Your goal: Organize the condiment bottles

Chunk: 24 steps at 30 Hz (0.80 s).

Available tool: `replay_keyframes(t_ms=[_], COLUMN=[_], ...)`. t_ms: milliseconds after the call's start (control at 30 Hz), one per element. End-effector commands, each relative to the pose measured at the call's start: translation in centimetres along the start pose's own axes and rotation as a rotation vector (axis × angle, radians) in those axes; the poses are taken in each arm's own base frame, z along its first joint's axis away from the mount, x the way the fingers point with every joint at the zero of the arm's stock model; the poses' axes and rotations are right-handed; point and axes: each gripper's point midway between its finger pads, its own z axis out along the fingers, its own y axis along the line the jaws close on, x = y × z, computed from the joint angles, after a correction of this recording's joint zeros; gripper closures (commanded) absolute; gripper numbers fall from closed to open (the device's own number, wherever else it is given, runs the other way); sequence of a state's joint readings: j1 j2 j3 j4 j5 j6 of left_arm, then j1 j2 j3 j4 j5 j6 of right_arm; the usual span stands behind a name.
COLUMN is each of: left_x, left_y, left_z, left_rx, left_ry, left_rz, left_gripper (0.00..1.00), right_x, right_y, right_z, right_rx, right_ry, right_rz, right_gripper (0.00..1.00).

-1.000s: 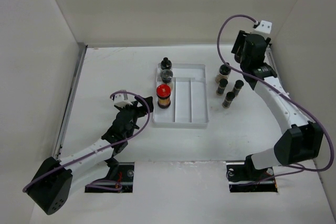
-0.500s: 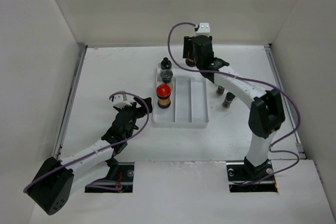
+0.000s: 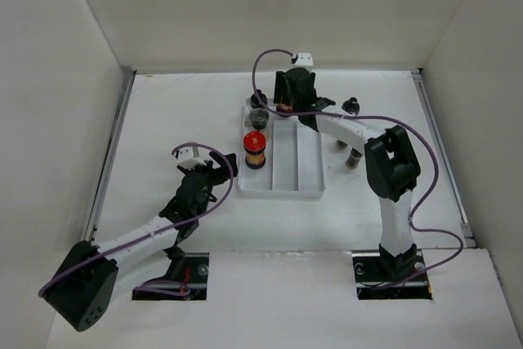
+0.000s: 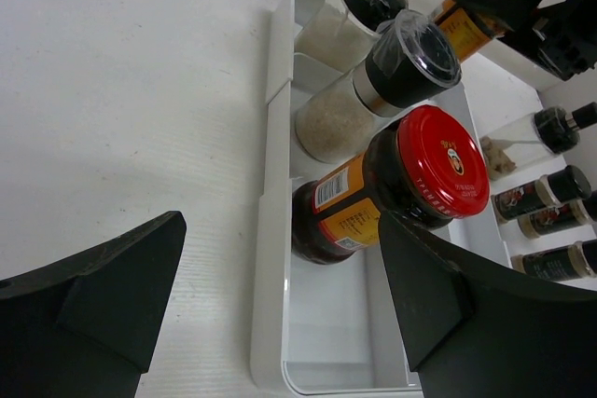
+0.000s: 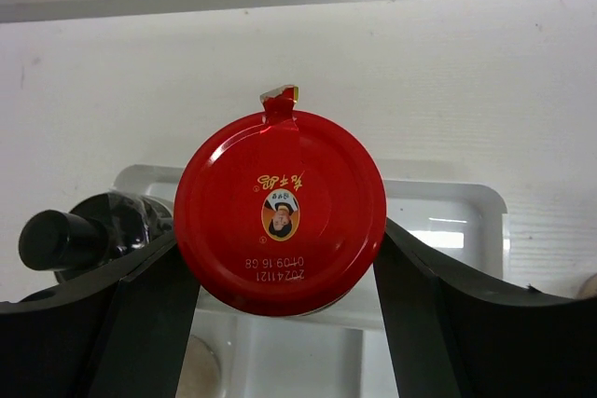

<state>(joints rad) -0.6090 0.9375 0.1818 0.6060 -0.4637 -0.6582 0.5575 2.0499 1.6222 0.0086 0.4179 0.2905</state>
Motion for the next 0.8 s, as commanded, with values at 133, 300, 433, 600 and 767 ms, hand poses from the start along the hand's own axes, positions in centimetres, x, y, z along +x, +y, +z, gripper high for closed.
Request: replay_keyframes(t_ms=[133, 300, 433, 600, 767], left_x=[-1.3, -1.2, -1.1, -1.5, -1.4], left_y=[-1.2, -1.1, -1.1, -1.2, -1.2], left_z=[0.2, 0.2, 0.3, 0.1, 0.1], left_rx=[0.044, 0.043, 0.042, 0.046, 0.048], left_ry=[-0.042, -0.038, -0.036, -0.05, -0.045], left_rz=[-0.039, -0.041, -0.04, -0.045, -0.045], left_gripper=[0.16, 0.16, 0.15, 0.14, 0.14], right_x=[-4.0, -3.6, -5.1, -8.4, -9.4], right_y=[3.6, 3.7, 3.6, 2.7, -3.8], right_z=[0.4, 0.0, -1.5, -5.8, -9.6], right_rx=[-0.084, -0.088, -0.1, -0.135, -0.046], right_ry=[-0.164, -0.154, -0.173, -0.226, -0.251], right_rz=[0.17, 0.182, 0.182, 0.187, 0.164], right_gripper=[0.35, 0.24, 0.05, 0.0, 0.19])
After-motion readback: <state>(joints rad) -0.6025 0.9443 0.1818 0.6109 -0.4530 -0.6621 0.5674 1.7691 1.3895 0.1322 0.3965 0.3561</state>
